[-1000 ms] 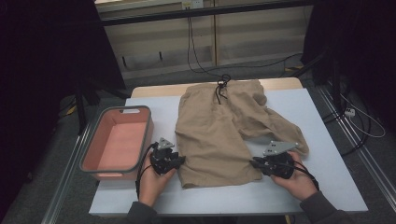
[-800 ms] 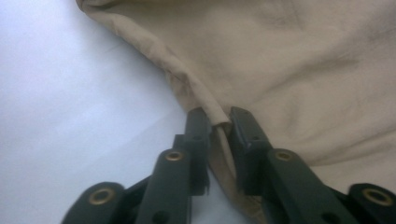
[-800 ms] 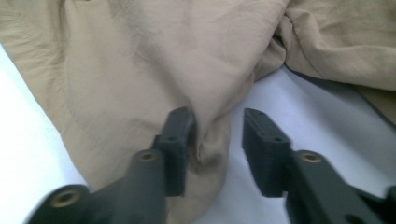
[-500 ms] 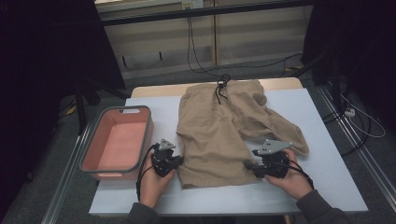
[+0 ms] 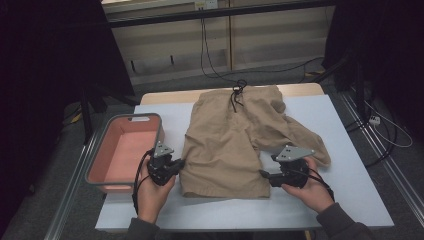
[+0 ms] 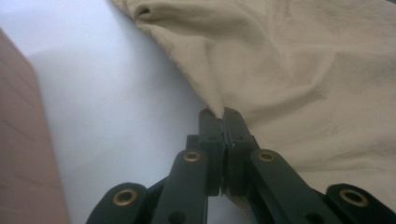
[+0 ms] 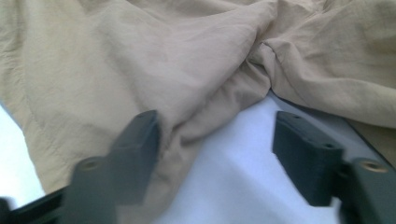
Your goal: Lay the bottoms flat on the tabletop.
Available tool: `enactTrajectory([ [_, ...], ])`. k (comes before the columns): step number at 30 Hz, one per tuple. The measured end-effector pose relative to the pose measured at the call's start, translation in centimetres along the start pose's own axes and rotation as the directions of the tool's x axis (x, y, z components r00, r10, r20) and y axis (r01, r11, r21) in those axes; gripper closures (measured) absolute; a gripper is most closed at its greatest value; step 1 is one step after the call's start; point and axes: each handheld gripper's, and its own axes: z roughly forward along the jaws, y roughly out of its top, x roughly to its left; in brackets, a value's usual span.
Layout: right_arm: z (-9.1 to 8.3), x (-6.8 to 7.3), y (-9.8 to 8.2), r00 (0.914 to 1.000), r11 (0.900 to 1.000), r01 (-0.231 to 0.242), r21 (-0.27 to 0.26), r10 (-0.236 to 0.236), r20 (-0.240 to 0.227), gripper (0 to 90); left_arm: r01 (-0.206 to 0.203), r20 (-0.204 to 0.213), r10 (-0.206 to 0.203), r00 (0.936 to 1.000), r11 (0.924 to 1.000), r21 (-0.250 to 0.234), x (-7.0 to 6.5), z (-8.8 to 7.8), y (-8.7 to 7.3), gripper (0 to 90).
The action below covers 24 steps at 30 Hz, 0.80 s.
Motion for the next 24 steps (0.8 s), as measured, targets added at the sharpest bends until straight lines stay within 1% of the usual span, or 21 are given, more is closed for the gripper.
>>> enactTrajectory([
  [2, 0.2, -0.1, 0.3, 1.0, 1.0, -0.006, -0.002, 0.006, 0.004, 39.9, -0.004, -0.01, 0.004, 0.9999, 1.0, 0.005, 0.2, -0.2, 0.0, 88.3],
  [4, 0.5, -0.2, 0.5, 0.9999, 1.0, -0.017, -0.003, 0.017, -0.004, 44.9, 0.009, -0.007, -0.009, 0.9999, 1.0, 0.001, 0.3, -0.3, 0.0, 88.3],
  [5, 0.7, -0.3, 0.6, 0.9997, 1.0, -0.023, -0.002, 0.023, 0.001, 45.2, 0.009, -0.008, -0.009, 0.9999, 0.9999, -0.004, 0.4, -0.3, 0.0, 88.3],
  [6, 0.9, -0.4, 0.7, 0.9996, 1.0, -0.027, 0.001, 0.027, 0.013, 47.8, 0.011, -0.008, -0.011, 0.9999, 0.9999, -0.002, 0.4, -0.3, 0.0, 88.4],
  [7, 1.1, -0.5, 0.8, 0.9995, 1.0, -0.029, 0.004, 0.029, 0.013, 50.3, 0.009, -0.008, -0.009, 0.9999, 1.0, -0.001, 0.4, -0.2, 0.0, 88.3],
  [8, 1.3, -0.6, 0.9, 0.9992, 0.999, -0.038, 0.003, 0.038, 0.016, 50.8, 0.002, -0.007, -0.002, 1.0, 1.0, 0.006, 0.4, -0.2, 0.0, 88.3],
  [9, 1.5, -0.7, 1.0, 0.9988, 0.999, -0.041, 0.004, 0.041, 0.027, 51.1, 0.006, -0.009, -0.006, 0.9999, 1.0, 0.004, 0.3, -0.1, -0.1, 88.3],
  [11, 2.0, -0.8, 1.2, 0.9983, 0.999, -0.047, 0.005, 0.047, 0.035, 51.5, 0.005, -0.009, -0.004, 1.0, 0.9999, 0.01, 0.3, 0.0, -0.1, 88.3],
  [12, 2.3, -0.8, 1.3, 0.9982, 0.999, -0.05, 0.015, 0.05, 0.033, 51.6, 0.009, -0.007, -0.009, 0.9999, 0.9999, 0.006, 0.3, 0.1, -0.1, 88.3],
  [14, 2.9, -0.6, 1.3, 0.9986, 0.999, -0.04, 0.035, 0.039, 0.036, 51.6, 0.011, -0.009, -0.011, 0.9999, 0.9999, 0.008, 0.3, 0.2, -0.2, 88.3],
  [18, 3.7, -0.1, 1.2, 0.9996, 0.997, -0.015, 0.07, 0.014, 0.024, 53.5, 0.012, -0.002, -0.012, 0.9999, 0.9999, 0.006, 0.4, 0.1, -0.2, 88.3],
  [20, 4.1, 0.0, 1.1, 0.9999, 0.996, -0.007, 0.086, 0.006, 0.015, 57.5, 0.013, 0.0, -0.013, 0.9999, 0.9999, 0.006, 0.4, 0.1, -0.2, 88.3],
  [22, 4.5, -0.1, 1.0, 0.9999, 0.995, -0.01, 0.101, 0.011, -0.004, 59.0, 0.016, 0.001, -0.016, 0.9999, 0.9999, 0.003, 0.4, 0.2, -0.2, 88.3],
  [24, 4.9, -0.1, 0.9, 0.9998, 0.994, -0.014, 0.106, 0.015, -0.014, 63.5, 0.019, 0.001, -0.019, 0.9998, 0.9998, 0.003, 0.4, 0.3, -0.3, 88.3],
])
